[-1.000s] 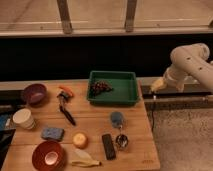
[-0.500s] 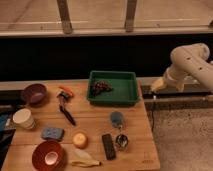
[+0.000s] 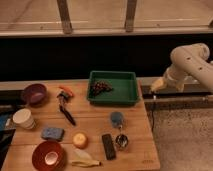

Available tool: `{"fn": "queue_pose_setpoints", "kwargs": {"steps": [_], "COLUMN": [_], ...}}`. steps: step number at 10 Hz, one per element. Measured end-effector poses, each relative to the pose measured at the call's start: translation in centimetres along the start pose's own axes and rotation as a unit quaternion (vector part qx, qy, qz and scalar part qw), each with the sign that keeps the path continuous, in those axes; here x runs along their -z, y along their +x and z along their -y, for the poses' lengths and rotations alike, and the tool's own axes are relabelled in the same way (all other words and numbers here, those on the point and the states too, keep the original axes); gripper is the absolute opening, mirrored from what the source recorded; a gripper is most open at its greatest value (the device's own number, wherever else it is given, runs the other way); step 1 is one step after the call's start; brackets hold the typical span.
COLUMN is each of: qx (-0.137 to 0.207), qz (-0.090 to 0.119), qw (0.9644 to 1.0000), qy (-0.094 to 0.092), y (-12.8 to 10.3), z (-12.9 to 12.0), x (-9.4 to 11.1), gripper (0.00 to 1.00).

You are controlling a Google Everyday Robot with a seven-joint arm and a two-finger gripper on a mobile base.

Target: Place brush in paper cup

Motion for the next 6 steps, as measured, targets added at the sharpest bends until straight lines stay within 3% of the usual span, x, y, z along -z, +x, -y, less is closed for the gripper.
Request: {"fn": "queue_pose_setpoints", "kwargs": {"steps": [6], "qx": [0.012], "qz": [0.008], "qw": [0.9999], "qy": [0.003], "y": [0.13], "z": [-0.41], "x": [0.28], "gripper": [0.80]}}
